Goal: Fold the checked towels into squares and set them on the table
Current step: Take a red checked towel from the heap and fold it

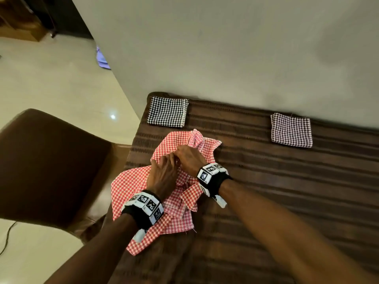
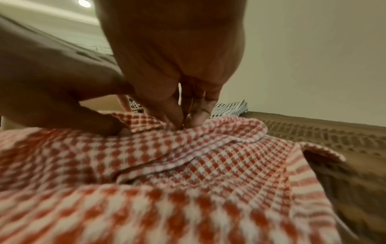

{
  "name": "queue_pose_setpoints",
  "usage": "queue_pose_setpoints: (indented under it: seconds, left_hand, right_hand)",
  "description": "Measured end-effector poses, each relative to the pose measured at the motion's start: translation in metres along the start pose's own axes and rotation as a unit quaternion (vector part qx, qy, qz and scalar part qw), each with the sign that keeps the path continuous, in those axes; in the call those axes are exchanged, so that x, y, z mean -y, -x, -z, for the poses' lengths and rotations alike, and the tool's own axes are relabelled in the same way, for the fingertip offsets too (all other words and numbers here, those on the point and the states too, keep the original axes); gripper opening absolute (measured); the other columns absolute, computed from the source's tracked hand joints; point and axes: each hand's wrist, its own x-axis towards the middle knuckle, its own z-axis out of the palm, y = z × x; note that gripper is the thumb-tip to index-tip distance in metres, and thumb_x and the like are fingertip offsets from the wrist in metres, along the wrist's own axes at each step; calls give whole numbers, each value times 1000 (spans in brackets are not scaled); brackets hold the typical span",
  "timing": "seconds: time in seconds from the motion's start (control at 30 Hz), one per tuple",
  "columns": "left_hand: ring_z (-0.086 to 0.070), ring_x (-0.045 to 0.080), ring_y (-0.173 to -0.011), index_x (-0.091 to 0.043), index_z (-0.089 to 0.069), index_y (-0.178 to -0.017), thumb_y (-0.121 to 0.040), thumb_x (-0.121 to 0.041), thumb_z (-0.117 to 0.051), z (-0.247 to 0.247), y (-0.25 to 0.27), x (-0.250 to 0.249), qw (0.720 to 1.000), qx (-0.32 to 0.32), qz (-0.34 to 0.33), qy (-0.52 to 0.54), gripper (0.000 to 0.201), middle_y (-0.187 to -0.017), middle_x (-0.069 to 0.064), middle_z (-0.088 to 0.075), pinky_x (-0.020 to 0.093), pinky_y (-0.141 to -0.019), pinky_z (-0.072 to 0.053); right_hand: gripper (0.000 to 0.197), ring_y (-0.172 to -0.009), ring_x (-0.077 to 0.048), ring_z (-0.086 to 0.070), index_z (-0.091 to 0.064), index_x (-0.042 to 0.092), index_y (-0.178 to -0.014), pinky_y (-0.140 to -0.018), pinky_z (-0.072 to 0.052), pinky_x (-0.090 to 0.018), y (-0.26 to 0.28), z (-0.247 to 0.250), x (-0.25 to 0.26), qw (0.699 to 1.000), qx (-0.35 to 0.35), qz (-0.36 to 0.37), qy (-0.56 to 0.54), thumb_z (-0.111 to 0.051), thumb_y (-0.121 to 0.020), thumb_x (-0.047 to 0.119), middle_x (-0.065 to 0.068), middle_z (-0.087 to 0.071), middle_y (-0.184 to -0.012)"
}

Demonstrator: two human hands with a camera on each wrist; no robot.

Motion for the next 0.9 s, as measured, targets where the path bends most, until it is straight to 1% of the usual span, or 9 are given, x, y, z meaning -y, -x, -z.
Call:
queue_pose_setpoints:
  seconds: [0.13, 0.2, 0.3, 0.4, 0.53, 0.63, 0.67, 0.77, 0.9]
  left_hand:
    - [-44, 37, -127, 0, -29, -145, -95, -26, -37, 5, 23, -4, 998, 7, 46, 49, 57, -149, 22, -34, 55, -96, -43]
    - [-54, 36, -115, 1, -36, -139, -97, -27, -39, 14, 38, -1, 986, -33, 100, 127, 51, -138, 22, -48, 51, -92, -48]
    - [-61, 32, -90, -3, -47, -120, -92, -28, -37, 43, 58, 6, 935, -148, 185, 263, 39, -111, 19, -61, 44, -79, -52]
    - [-61, 32, -78, -3, -46, -113, -84, -29, -41, 75, 78, 23, 894, -212, 230, 321, 40, -101, 17, -61, 41, -67, -52]
    - [-61, 33, -75, -4, -44, -116, -89, -2, -52, 96, 97, 44, 893, -237, 260, 279, 28, -98, 18, -62, 40, -66, -48]
    - [-61, 36, -79, -5, -45, -109, -89, -4, -57, 96, 114, 49, 892, -231, 281, 269, 24, -96, 18, -62, 42, -66, -46]
    - [-61, 36, -78, -5, -45, -107, -89, -8, -58, 96, 119, 47, 892, -233, 279, 267, 22, -95, 18, -61, 41, -65, -45]
    - [-60, 35, -75, -6, -45, -105, -91, -10, -53, 102, 130, 29, 898, -241, 259, 261, 17, -92, 17, -60, 43, -65, -49]
    - [-62, 40, -75, -6, -44, -105, -90, -4, -45, 121, 129, -6, 920, -220, 245, 212, 15, -90, 18, -63, 48, -70, -49]
  right_hand:
    - [19, -79, -37, -62, -58, 5, -100, -60, -48, -41, 16, 3, 21, 996, -85, -1, -8, -55, -82, 3, -15, -60, -103]
    - [19, -72, -35, -62, -54, 7, -105, -54, -47, -37, 22, 11, 44, 990, -137, 16, -27, -51, -87, 11, -12, -61, -102]
    - [17, -63, -29, -61, -51, 6, -104, -50, -45, -32, 28, 32, 73, 980, -181, 63, -62, -43, -91, 13, -12, -64, -93]
    - [9, -67, -28, -59, -56, 5, -96, -55, -41, -30, 27, 51, 76, 982, -167, 75, -45, -51, -87, 6, -13, -63, -87]
    - [10, -73, -31, -60, -66, 2, -81, -63, -47, -36, 36, 80, 55, 987, -150, 37, -42, -58, -79, 8, -14, -63, -80]
    - [19, -67, -27, -57, -67, 3, -73, -58, -41, -33, 57, 107, 32, 971, -232, 2, -62, -53, -77, 15, -12, -61, -74]
    - [21, -68, -29, -58, -68, 3, -75, -58, -40, -31, 69, 115, 22, 966, -252, -13, -52, -51, -76, 16, -12, -61, -76]
    - [28, -76, -32, -63, -72, 9, -86, -65, -51, -37, 113, 127, -14, 947, -310, -69, -41, -47, -73, 13, -11, -66, -83]
    - [34, -87, -34, -66, -74, 3, -97, -81, -50, -37, 170, 132, -50, 923, -355, -109, -101, -50, -74, 10, -17, -72, -92]
